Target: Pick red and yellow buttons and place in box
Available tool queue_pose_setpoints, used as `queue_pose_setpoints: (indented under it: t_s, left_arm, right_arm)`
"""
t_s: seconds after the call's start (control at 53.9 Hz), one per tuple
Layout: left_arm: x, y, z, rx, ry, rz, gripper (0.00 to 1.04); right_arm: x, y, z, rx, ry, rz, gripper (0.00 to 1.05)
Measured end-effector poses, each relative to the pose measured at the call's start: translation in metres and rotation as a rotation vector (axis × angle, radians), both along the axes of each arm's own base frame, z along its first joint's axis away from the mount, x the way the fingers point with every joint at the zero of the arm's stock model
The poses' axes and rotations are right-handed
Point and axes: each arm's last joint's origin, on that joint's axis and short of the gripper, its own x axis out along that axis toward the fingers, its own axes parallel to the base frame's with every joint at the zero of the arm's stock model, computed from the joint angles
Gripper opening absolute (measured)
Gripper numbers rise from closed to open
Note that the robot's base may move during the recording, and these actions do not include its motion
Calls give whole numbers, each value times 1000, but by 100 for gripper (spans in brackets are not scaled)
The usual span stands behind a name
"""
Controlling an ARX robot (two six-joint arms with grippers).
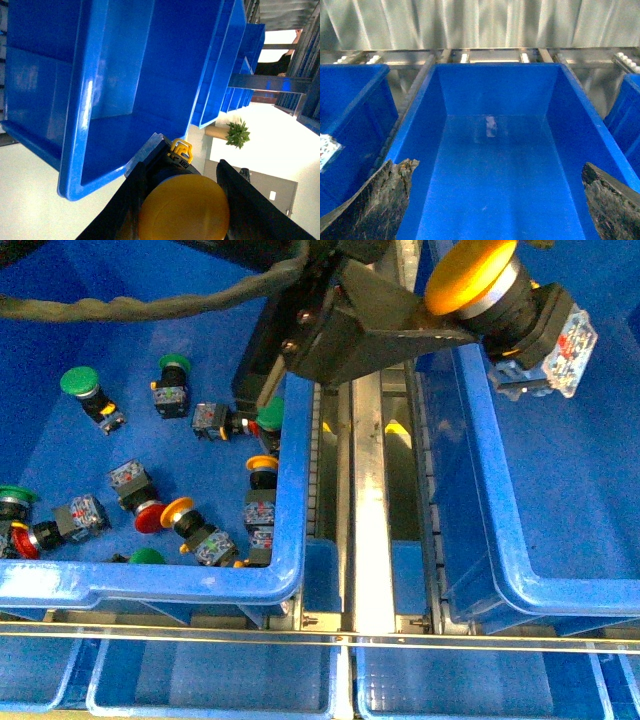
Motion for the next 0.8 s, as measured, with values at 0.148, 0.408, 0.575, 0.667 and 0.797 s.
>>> queue_pose_setpoints:
  t_s: [0.148, 0.408, 0.575, 0.667, 0.797]
  left_arm:
    - [2, -15, -10, 16, 10, 5, 34]
    - [5, -42, -32, 44, 41, -8, 34]
    - [11, -50, -31, 44, 26, -7, 34]
    - [13, -52, -27, 37, 16, -10, 34]
    - [14, -53, -24, 39, 8, -12, 34]
  right_arm:
    - [0, 0, 0, 0, 0, 0, 99]
    - [0, 0, 0, 0, 0, 0, 99]
    - [6, 4, -2, -11, 348, -179, 99]
    - [23, 16, -2, -87, 431, -97, 99]
    - [47, 33, 3, -176, 422, 113, 99]
